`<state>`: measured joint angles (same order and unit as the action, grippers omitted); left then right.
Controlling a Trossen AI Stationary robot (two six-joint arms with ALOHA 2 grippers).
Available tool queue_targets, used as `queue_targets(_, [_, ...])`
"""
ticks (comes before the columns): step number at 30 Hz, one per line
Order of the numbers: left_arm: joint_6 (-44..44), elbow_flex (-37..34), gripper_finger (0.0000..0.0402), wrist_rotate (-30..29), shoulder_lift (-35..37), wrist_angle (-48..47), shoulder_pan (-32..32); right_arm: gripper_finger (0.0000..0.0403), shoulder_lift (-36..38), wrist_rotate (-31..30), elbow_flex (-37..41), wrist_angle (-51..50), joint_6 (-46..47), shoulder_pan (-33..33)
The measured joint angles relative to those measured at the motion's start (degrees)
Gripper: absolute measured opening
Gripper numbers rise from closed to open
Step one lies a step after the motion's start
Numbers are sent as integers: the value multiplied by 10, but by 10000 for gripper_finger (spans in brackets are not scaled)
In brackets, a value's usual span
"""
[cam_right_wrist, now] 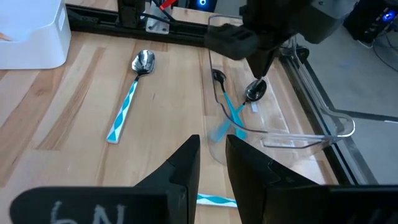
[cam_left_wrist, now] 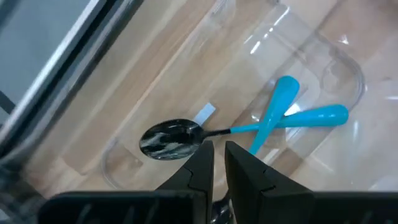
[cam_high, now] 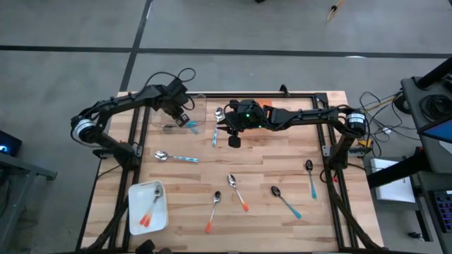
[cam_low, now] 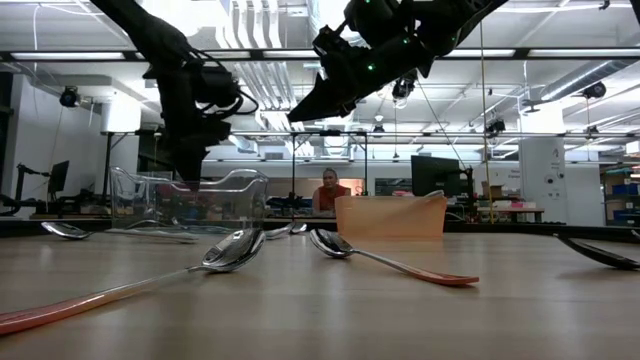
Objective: Sort silverware by color (type)
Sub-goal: Put the blue spoon into the transparent bin
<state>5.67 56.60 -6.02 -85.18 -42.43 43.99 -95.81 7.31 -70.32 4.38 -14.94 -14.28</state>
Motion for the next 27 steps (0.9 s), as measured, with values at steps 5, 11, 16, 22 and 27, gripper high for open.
queue_targets(5, [-22,0,22,0,-23,20,0,68,0,0,3,-5,0,0])
queue_targets(11, [-43,0,22,-6,-54,50,0,68,0,0,3,-8,-1,-2])
queue_targets(16, [-52,0,22,-8,-76,49,0,68,0,0,3,-8,-1,-6])
queue_targets(22, [-54,0,22,-9,-93,49,0,68,0,0,3,-9,4,-7])
queue_targets(27, [-54,0,22,-9,-100,52,0,68,0,0,4,-9,4,-7])
